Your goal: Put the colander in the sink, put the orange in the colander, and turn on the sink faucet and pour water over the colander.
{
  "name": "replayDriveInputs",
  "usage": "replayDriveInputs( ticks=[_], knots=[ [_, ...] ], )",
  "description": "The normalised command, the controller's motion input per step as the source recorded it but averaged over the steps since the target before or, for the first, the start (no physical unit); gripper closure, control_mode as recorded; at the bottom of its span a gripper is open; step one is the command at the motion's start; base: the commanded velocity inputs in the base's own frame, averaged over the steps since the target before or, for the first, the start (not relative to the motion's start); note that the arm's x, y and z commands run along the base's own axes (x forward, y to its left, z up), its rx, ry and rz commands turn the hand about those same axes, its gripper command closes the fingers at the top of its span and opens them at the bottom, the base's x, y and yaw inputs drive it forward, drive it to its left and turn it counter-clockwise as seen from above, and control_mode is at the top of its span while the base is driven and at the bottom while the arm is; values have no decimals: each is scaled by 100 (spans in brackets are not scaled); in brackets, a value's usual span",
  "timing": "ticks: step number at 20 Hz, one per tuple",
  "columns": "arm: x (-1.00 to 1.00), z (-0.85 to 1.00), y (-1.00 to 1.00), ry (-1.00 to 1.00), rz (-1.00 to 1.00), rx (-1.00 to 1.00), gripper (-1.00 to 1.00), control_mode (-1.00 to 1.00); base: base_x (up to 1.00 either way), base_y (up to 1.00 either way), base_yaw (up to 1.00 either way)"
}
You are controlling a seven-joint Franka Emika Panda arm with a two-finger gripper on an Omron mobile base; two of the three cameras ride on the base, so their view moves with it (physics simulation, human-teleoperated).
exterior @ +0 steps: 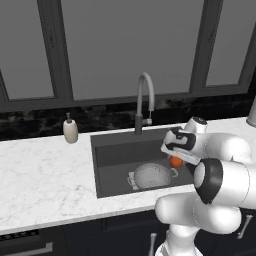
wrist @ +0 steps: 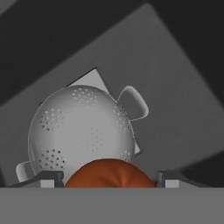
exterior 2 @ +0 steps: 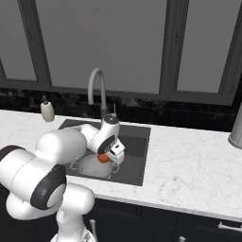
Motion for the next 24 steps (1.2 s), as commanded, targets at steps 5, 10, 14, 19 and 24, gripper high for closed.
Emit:
replayDriveInputs(
  ticks=[5, 10, 14, 19, 24],
  knots=[
    [23, -11, 30, 4, 5, 1, 100, -100, 0, 0, 0],
    [8, -28, 22, 7, 7, 0, 100, -100, 0, 0, 0],
    [15, -33, 11, 6, 6, 1, 100, -100, 0, 0, 0],
    [24, -33, 1, 2, 6, 1, 100, -100, 0, 0, 0],
    [20, -31, 0, 5, 7, 1, 100, -100, 0, 0, 0]
  ],
)
